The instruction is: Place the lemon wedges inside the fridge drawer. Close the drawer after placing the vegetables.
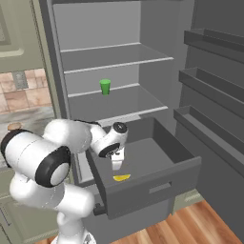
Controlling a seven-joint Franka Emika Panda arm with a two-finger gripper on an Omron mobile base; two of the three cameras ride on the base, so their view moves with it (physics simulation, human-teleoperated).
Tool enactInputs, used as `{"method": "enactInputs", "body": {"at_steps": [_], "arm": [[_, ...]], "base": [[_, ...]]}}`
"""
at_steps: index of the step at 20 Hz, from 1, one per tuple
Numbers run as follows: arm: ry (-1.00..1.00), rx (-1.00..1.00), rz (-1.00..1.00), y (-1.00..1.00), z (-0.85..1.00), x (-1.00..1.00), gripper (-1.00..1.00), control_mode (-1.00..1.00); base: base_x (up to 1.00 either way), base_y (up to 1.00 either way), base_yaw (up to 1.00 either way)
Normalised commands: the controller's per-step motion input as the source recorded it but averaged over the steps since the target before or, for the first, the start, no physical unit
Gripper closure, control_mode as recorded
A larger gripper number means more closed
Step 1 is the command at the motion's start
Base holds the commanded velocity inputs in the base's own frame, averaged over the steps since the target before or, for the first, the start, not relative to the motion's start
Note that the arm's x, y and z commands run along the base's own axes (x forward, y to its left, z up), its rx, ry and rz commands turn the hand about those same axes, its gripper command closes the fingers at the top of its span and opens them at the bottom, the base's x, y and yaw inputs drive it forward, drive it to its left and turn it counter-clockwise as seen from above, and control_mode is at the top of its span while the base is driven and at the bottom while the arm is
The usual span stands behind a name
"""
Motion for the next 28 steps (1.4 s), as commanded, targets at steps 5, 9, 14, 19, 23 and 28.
{"method": "enactInputs", "body": {"at_steps": [5,9,14,19,23,28], "arm": [[0.00,0.00,-0.03,-0.10,1.00,-0.02,-1.00,-1.00],[0.00,0.00,0.00,-0.46,0.69,-0.21,-1.00,-1.00],[-0.01,0.00,-0.01,-0.68,0.40,-0.51,-1.00,-1.00],[-0.03,0.03,-0.02,-0.76,0.00,-0.87,-1.00,-1.00],[-0.01,0.05,0.00,-0.75,-0.07,-0.77,-1.00,-1.00],[-0.04,0.09,0.00,-0.73,-0.48,-0.63,-1.00,-1.00]], "base": [[0.00,0.00,0.00],[0.00,0.00,0.00],[0.00,0.00,0.00],[0.00,0.00,0.00],[0.00,0.00,0.00],[0.00,0.00,0.00]]}}
